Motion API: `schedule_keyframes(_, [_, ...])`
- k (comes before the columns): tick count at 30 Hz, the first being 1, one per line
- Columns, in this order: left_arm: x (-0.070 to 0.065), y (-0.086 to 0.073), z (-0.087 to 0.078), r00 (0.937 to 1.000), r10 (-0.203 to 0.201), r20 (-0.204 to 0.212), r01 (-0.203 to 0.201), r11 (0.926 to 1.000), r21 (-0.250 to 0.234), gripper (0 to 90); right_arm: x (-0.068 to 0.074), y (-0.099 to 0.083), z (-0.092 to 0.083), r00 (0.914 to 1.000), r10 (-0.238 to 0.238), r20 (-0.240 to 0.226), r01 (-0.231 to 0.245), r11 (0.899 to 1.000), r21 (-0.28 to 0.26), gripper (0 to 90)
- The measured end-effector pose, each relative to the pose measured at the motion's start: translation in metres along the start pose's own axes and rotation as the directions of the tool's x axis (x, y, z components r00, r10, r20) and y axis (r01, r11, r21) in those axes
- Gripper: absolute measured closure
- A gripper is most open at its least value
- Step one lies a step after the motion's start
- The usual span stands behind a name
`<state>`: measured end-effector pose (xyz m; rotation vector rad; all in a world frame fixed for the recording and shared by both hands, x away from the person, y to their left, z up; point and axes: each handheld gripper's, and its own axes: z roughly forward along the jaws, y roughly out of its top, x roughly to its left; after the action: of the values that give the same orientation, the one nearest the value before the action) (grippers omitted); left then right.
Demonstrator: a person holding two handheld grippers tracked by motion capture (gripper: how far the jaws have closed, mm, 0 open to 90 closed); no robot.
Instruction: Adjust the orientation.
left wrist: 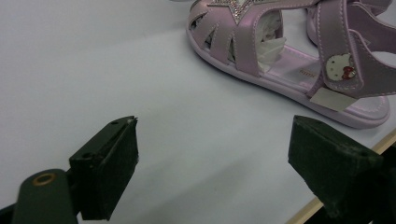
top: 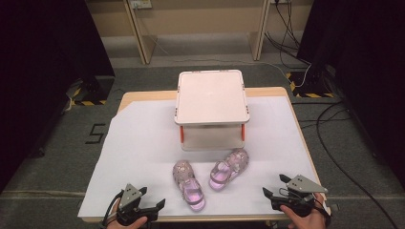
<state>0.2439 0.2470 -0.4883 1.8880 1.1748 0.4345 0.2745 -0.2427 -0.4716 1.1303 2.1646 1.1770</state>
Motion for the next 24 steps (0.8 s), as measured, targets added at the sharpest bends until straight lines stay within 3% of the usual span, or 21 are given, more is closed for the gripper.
schedule_keyframes(6, [-0.002,0.002,0.000,0.9998,-0.012,0.014,0.013,0.9999,-0.007,15.2,0.000,-0.001,0.001,1.0000,-0.004,-0.001,0.004,1.000,0.006,21.5])
schedule_keyframes(24, [-0.028,0.020,0.003,0.9934,-0.037,0.109,0.043,0.9975,-0.057,15.0,0.003,0.000,0.004,0.9998,-0.014,-0.011,0.014,1.000,0.000,22.3])
